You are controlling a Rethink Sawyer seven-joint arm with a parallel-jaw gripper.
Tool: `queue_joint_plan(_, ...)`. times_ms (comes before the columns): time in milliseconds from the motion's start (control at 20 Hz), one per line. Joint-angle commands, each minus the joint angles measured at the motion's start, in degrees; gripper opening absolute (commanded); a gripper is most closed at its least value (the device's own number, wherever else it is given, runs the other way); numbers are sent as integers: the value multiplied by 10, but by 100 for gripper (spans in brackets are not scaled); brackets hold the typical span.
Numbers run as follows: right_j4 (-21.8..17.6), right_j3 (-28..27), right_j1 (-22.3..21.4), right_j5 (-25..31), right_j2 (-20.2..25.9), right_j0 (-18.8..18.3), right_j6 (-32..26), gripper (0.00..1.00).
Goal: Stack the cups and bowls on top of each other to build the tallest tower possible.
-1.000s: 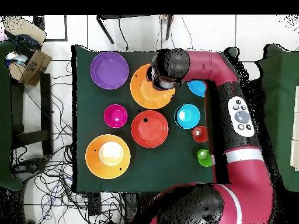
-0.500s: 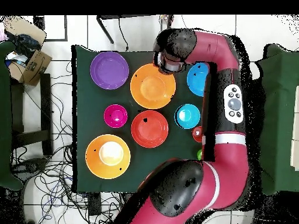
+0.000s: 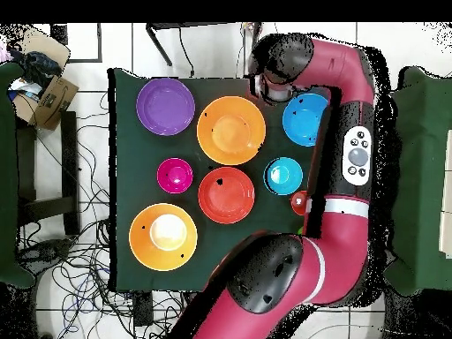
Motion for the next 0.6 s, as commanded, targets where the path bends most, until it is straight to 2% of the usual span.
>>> queue_joint_plan(50,-80,-95,23,88,48,15,-254,100)
queue_joint_plan(350,-126,-137,45,93,84,11,-302,100)
queue_joint_plan(600,-173,-162,62,98,125,7,-318,100)
